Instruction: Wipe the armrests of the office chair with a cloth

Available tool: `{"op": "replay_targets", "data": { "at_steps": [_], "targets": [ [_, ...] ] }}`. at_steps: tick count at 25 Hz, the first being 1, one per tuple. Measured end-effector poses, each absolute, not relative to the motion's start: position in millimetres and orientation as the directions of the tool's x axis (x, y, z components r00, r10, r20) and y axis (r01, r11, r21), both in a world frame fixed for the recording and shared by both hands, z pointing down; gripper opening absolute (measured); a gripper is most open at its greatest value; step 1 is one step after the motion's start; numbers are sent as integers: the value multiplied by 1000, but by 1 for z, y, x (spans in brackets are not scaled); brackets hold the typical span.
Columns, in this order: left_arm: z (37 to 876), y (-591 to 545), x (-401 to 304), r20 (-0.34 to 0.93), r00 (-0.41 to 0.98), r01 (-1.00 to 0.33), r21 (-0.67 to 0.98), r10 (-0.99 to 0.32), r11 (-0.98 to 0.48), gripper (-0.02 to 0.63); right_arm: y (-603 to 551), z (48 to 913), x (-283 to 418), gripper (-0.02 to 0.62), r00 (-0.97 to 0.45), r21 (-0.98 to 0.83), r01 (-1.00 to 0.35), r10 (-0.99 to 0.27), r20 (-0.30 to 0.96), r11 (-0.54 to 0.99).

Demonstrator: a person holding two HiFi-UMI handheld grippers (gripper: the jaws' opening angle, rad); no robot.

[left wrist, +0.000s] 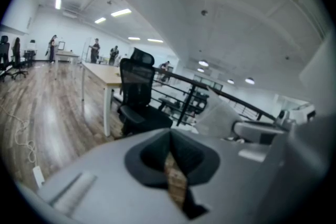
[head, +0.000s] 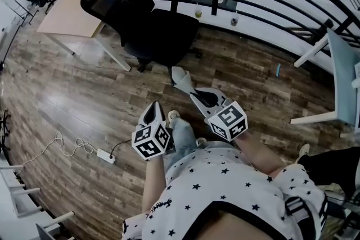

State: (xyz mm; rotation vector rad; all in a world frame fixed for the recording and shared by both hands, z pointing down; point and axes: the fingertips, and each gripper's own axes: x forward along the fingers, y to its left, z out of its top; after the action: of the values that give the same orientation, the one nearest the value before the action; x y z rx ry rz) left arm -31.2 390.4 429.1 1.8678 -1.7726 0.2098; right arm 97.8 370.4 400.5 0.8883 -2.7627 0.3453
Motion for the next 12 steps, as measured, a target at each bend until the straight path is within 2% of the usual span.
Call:
{"op": "replay_targets", "data": {
  "at_steps": [12],
  "targets": [
    [444,346,-56,491,124,-960,279,-862,21,6,325,412,77,35,-793,-177,-594,-535,291,785]
  ]
}}
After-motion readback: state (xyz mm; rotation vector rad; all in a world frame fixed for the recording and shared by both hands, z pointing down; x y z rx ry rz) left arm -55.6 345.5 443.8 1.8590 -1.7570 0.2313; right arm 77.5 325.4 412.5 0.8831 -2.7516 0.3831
